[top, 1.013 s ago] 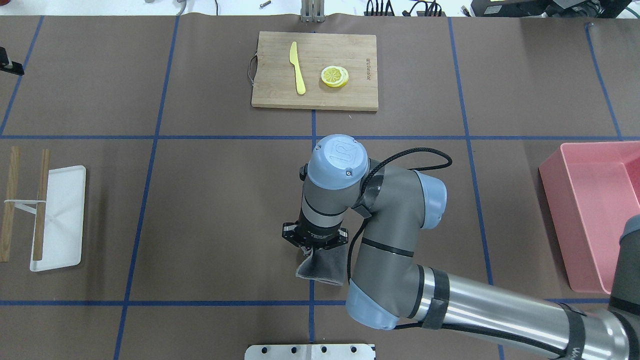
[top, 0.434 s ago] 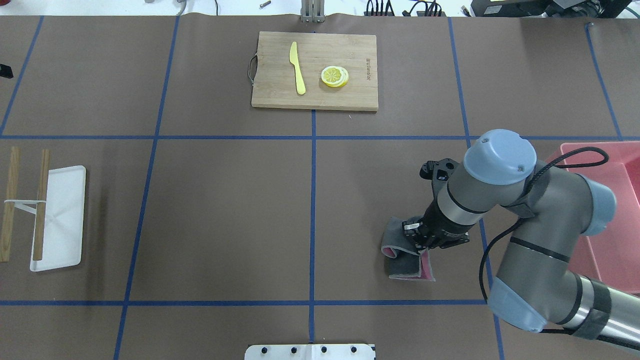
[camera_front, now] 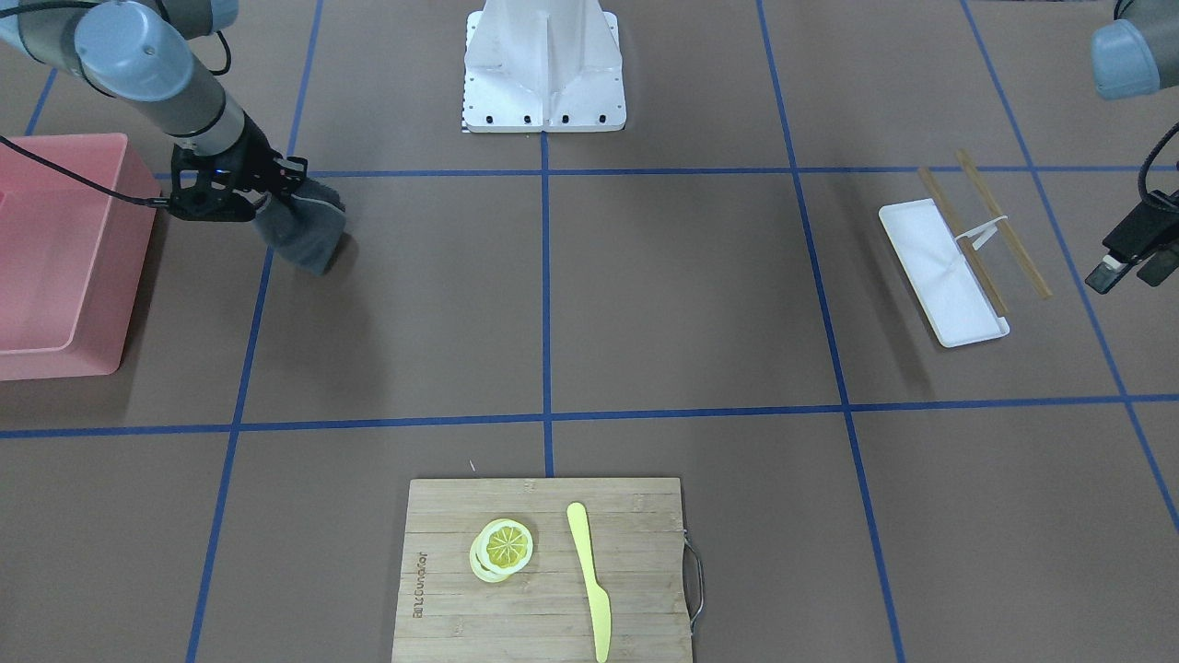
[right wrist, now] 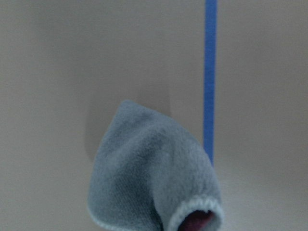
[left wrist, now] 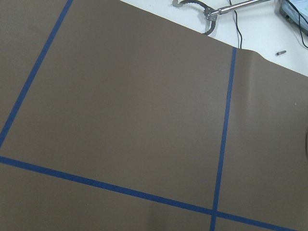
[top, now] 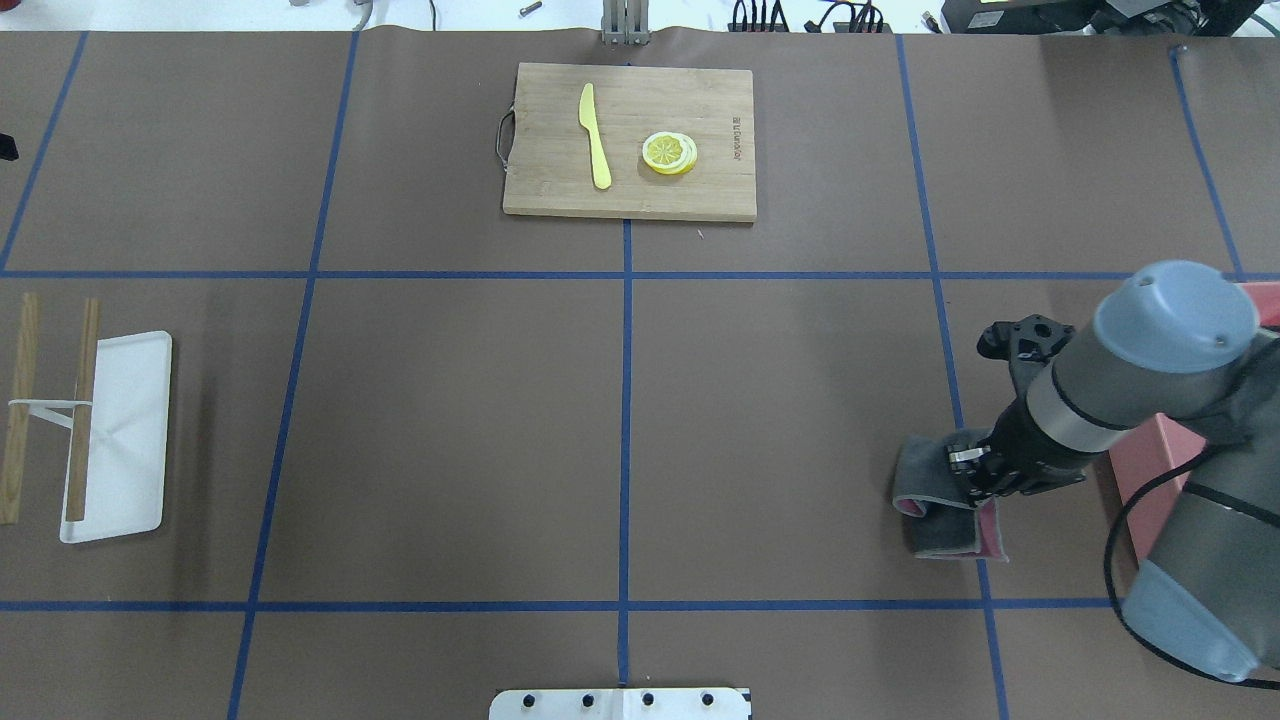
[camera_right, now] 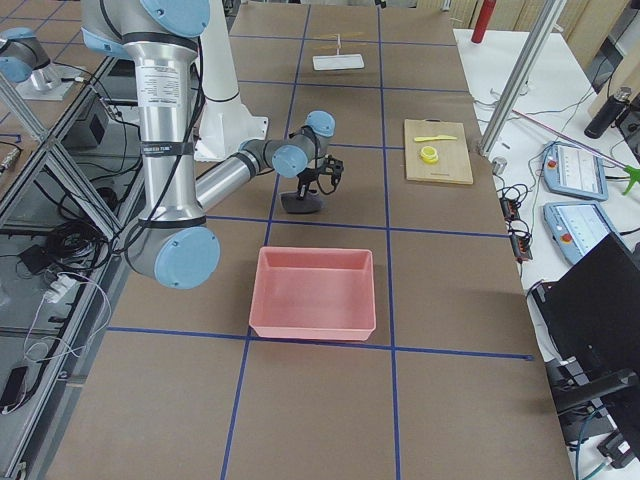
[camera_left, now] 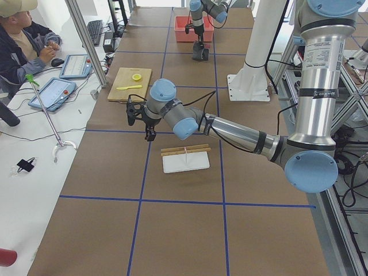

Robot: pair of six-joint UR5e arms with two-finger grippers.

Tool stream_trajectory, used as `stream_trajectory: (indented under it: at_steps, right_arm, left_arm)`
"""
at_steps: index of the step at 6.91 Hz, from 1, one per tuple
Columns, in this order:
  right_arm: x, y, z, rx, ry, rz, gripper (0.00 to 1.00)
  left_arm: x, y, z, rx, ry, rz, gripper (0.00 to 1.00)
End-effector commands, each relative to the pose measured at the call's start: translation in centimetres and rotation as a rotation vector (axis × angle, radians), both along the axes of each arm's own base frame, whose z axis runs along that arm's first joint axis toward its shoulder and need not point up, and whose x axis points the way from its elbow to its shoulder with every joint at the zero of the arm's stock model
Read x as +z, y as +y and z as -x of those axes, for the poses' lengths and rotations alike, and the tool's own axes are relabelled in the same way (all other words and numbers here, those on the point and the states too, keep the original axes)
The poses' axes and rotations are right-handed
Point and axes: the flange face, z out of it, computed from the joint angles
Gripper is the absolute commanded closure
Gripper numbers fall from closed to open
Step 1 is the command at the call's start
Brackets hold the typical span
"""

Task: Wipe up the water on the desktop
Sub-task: 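Wipe the table surface with the cloth held in the right gripper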

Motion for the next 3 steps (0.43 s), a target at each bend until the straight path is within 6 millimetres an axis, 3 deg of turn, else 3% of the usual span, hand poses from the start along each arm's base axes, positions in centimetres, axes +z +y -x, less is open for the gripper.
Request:
stream_trajectory:
  at_steps: [1,3]
  right_arm:
    - [-1.7,-1.2,-9.8,0.076,-0.050,-0.008,1.00]
    - [-1.7,-2.5,-17.9,0.061,0.004,-0.090,1.00]
  left_arm:
    - [-0.4,0.1,0.2,0.000,0.004,-0.007,0.03]
    - [-0.4,0.1,0.2,0.000,0.004,-0.007,0.03]
